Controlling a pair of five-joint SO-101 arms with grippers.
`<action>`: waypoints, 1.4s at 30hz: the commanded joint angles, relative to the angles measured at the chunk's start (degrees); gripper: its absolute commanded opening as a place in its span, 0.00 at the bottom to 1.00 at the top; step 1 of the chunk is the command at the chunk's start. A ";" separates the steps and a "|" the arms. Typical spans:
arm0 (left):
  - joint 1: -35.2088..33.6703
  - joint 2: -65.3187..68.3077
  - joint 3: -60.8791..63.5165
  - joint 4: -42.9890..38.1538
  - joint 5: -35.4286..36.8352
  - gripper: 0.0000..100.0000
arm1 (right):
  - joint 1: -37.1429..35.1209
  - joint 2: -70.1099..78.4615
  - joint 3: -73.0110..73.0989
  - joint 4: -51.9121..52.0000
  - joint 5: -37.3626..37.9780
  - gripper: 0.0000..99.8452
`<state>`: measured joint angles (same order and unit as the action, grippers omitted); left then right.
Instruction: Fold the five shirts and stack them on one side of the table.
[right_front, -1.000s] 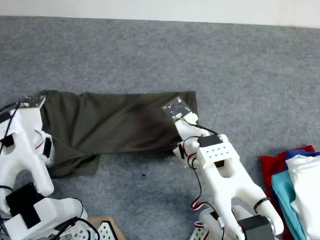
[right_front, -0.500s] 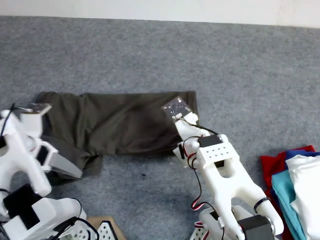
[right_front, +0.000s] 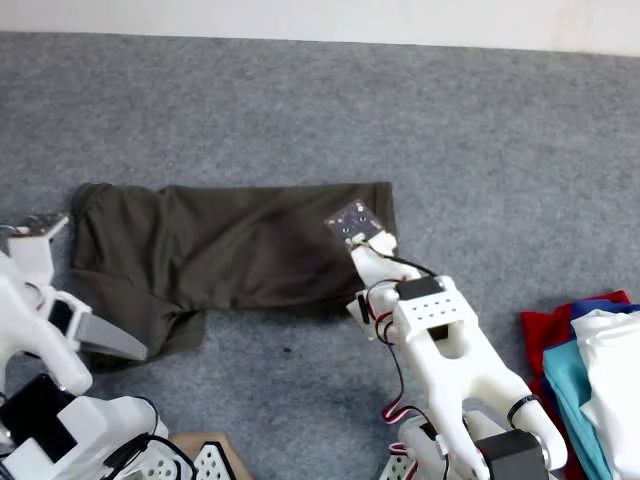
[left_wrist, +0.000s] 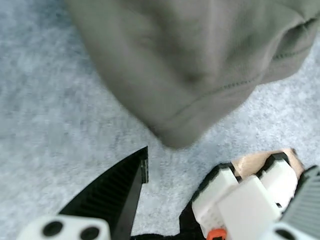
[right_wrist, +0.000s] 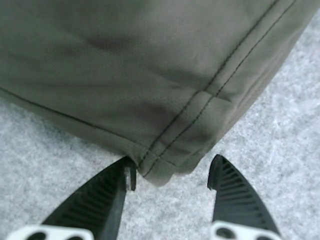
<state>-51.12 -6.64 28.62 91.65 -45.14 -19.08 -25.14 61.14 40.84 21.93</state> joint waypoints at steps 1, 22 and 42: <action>2.51 -0.75 6.20 -7.21 -0.09 0.44 | -0.48 -1.54 -0.31 -1.10 -0.44 0.24; -6.02 -1.27 16.92 -25.41 -0.35 0.44 | -0.57 -1.54 -0.13 -1.10 -0.53 0.24; 2.24 -0.75 21.14 -34.90 0.09 0.00 | -0.57 -1.54 0.04 -1.10 -0.53 0.24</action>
<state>-53.23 -7.34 49.71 59.03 -44.97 -19.08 -25.14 61.41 40.57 21.93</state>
